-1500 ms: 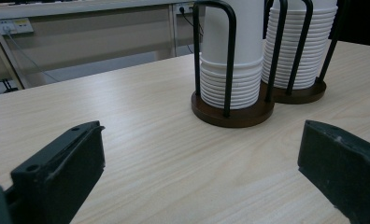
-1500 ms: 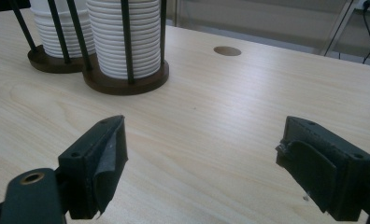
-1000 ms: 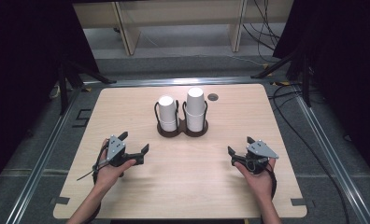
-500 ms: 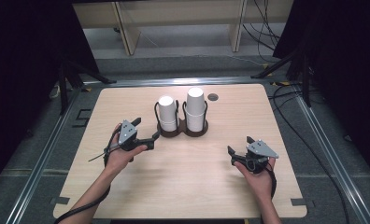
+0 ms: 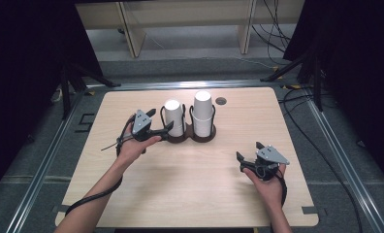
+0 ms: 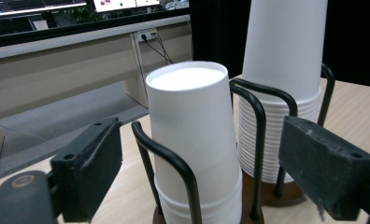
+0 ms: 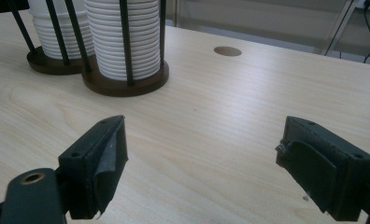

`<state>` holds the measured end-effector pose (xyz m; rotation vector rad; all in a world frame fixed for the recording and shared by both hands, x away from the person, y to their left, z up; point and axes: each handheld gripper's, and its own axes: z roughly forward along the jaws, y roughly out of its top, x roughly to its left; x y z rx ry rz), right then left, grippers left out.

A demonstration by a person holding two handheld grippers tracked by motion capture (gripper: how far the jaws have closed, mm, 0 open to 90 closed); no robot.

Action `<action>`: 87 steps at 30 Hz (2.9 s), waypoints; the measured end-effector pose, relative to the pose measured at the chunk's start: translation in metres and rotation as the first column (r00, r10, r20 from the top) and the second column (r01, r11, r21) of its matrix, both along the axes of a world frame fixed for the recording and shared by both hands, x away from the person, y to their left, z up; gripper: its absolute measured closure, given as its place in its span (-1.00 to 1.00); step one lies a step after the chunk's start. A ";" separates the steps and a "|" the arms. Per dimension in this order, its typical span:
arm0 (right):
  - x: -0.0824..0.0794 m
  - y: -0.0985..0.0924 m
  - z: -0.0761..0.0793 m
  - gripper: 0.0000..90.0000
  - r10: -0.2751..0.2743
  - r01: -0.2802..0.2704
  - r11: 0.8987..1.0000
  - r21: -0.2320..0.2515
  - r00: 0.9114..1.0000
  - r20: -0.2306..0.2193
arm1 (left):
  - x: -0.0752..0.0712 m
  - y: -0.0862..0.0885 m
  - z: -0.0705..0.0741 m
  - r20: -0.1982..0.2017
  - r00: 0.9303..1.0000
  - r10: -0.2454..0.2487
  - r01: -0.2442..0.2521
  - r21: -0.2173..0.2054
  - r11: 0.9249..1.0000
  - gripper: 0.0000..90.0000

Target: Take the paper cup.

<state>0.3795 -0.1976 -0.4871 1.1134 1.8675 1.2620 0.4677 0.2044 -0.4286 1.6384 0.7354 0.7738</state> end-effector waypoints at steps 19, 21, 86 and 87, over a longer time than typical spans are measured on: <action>0.004 0.012 0.000 -0.65 0.031 -0.030 0.999 -0.025 0.999 0.022 | 0.032 -0.008 0.013 -0.023 0.999 -0.025 0.025 -0.014 1.000 -0.69; 0.004 0.013 0.000 -0.65 0.029 -0.029 0.999 -0.020 0.999 0.020 | 0.033 -0.008 0.013 -0.027 0.999 -0.022 0.022 -0.009 1.000 -0.68; 0.003 0.031 0.002 -0.65 0.089 -0.089 0.996 0.000 0.996 0.025 | 0.053 -0.019 0.033 -0.018 0.997 -0.071 0.071 -0.041 0.997 -0.25; 0.002 0.031 0.002 -0.65 0.082 -0.082 0.996 0.015 0.997 0.007 | 0.052 -0.019 0.037 -0.016 0.997 -0.070 0.070 -0.035 0.997 -0.25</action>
